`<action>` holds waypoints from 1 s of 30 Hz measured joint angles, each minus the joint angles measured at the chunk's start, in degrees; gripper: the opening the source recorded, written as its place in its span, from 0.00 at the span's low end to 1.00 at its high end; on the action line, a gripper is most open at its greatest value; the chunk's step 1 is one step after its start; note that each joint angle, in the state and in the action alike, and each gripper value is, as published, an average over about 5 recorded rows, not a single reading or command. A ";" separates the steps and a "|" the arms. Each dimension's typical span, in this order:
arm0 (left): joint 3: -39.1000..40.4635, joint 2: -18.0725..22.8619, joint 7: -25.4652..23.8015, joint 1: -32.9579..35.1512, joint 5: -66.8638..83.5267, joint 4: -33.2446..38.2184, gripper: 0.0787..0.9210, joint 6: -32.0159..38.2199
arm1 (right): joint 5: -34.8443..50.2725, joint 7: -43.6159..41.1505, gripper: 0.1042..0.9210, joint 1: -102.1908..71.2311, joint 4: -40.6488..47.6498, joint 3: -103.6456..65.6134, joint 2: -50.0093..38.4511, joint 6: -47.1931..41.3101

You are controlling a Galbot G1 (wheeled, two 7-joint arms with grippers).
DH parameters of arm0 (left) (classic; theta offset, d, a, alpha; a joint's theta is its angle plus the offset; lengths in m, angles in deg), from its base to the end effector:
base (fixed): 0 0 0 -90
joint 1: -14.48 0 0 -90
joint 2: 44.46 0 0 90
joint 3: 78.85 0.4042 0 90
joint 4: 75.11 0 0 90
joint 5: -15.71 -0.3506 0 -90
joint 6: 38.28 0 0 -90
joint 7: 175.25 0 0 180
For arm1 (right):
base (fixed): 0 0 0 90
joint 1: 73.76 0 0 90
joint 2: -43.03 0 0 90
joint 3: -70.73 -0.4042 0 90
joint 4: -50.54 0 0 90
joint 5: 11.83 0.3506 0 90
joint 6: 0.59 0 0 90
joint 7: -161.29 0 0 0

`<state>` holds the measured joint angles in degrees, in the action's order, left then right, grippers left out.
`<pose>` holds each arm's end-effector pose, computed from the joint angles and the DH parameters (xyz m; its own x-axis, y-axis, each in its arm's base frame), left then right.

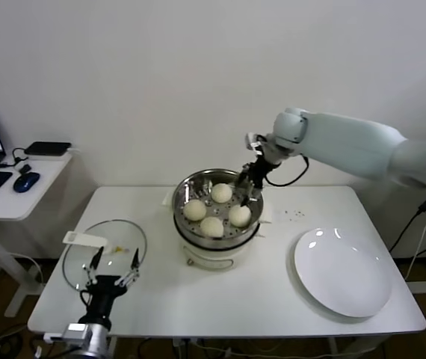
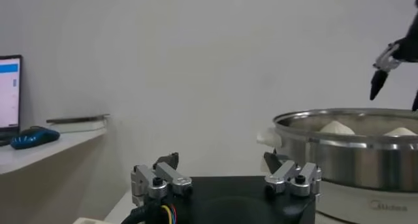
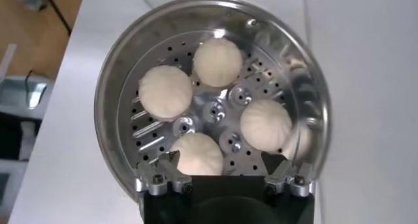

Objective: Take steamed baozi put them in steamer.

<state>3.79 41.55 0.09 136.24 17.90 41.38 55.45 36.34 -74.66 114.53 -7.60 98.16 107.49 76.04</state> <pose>0.1360 0.0573 -0.3716 -0.9997 0.0031 0.0245 0.0052 0.9962 0.0865 0.6587 -0.0156 -0.0427 -0.1402 -0.3957 0.9076 -0.9857 -0.0308 -0.1657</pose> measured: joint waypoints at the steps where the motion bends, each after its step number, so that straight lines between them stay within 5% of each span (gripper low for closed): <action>1: -0.04 -0.03 0.00 0.04 0.01 0.12 0.88 -0.02 | -0.53 0.60 0.88 -0.38 -0.96 -1.12 -1.35 0.21; 19: 0.33 0.00 -0.56 0.60 -0.78 0.95 0.88 0.34 | -8.47 19.80 0.88 -25.96 -22.84 -37.99 -28.82 4.20; 30: 0.37 0.42 -0.16 0.71 -1.44 1.14 0.88 0.38 | -14.61 30.71 0.88 -62.33 -32.96 -77.75 -31.30 8.99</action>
<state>4.16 41.97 -0.07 136.96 16.46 42.51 55.82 21.73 -43.95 52.20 -40.56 20.41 76.19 85.03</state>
